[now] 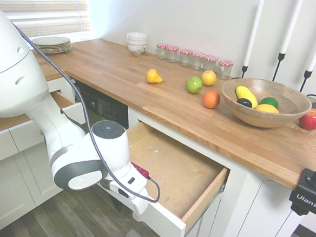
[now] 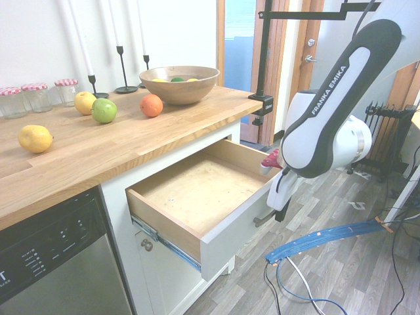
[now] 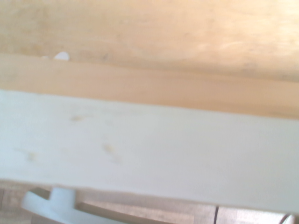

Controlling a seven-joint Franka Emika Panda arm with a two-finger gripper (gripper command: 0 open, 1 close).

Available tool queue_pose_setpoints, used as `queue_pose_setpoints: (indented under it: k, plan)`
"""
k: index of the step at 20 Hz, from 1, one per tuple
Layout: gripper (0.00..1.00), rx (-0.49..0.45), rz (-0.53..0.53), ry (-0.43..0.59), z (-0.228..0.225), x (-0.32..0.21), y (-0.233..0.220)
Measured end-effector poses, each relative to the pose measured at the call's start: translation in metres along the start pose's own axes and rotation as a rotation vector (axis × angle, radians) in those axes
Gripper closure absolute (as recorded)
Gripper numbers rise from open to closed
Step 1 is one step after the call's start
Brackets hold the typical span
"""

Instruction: Close the drawer

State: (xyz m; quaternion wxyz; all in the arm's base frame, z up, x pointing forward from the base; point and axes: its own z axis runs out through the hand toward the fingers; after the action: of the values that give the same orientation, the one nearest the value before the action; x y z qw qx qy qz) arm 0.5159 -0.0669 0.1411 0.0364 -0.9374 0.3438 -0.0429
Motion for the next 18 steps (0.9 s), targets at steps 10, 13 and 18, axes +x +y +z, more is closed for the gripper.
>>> queue_pose_setpoints:
  k: [10, 13, 18]
  plan:
    - [1.00, 0.040, 0.000, 0.049, 0.000, 0.044, -0.032]
    - [1.00, 0.047, 0.009, 0.048, 0.003, 0.061, -0.041]
    - [1.00, 0.059, 0.019, 0.056, 0.006, 0.091, -0.054]
